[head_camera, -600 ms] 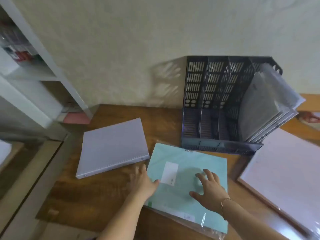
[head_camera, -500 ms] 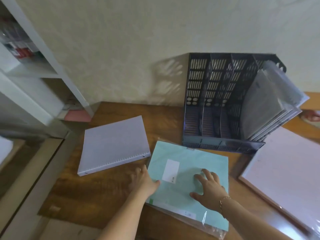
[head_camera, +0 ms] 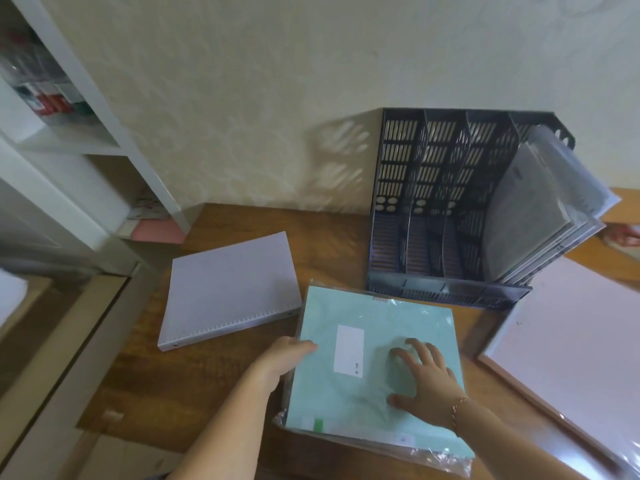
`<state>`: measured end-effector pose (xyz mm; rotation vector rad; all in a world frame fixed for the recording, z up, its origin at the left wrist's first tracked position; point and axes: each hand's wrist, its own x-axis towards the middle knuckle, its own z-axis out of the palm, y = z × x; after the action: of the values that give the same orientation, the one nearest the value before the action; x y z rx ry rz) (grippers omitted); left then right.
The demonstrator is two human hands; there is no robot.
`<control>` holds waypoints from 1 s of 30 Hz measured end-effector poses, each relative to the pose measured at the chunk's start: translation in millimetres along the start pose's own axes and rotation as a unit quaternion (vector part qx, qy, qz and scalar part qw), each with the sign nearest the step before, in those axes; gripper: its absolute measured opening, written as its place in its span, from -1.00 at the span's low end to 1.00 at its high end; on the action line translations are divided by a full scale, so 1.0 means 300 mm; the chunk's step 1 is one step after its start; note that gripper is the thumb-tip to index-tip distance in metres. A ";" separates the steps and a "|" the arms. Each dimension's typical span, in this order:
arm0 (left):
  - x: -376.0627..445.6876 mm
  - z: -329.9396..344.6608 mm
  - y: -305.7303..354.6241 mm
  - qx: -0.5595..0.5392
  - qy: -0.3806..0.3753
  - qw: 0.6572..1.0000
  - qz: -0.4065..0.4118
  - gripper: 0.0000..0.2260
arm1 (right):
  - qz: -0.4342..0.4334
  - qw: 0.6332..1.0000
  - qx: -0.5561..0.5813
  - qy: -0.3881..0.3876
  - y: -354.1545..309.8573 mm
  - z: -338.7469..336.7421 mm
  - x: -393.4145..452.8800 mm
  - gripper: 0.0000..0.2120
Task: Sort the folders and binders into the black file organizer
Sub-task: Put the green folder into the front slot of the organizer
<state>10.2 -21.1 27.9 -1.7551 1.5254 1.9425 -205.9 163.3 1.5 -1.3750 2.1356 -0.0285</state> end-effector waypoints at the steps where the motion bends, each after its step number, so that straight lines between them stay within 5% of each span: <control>1: -0.031 -0.013 0.021 -0.034 -0.030 0.999 0.009 -0.83 | -0.021 1.000 0.006 0.021 -0.012 -0.019 -0.030 -0.16; 6: -0.185 -0.035 0.207 -0.140 -0.140 0.973 0.120 -0.81 | -0.251 0.931 0.156 0.216 -0.108 -0.140 -0.240 -0.15; 9: -0.250 -0.003 0.325 -0.150 -0.146 0.966 0.155 -0.79 | -0.297 0.891 0.064 0.336 -0.161 -0.159 -0.288 -0.41; 13: -0.304 0.054 0.420 -0.121 -0.144 0.963 0.194 -0.61 | -0.203 0.911 0.034 0.358 -0.192 -0.196 -0.293 -0.32; 18: -0.335 0.129 0.472 -0.053 -0.160 0.954 0.246 -0.52 | -0.048 0.960 -0.007 0.277 -0.151 -0.268 -0.317 -0.26; 21: -0.341 0.157 0.495 0.019 -0.180 0.939 0.293 -0.45 | -0.028 0.975 0.001 0.218 -0.120 -0.301 -0.347 -0.28; 25: -0.297 0.130 0.515 0.059 -0.206 0.924 0.317 -0.46 | -0.028 0.960 0.003 0.278 -0.065 -0.375 -0.389 -0.68; 26: -0.272 0.119 0.516 0.049 -0.189 0.931 0.308 -0.47 | -0.008 0.945 0.040 0.325 -0.052 -0.399 -0.401 -0.76; 30: -0.125 0.139 0.538 0.116 -0.003 0.947 0.299 -0.74 | -0.014 0.895 0.137 0.424 -0.036 -0.526 -0.388 -0.53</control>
<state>-111.6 -51.4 144.0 -1.2800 2.3788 1.8647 -240.2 210.1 189.1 -1.3511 2.6344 -1.0792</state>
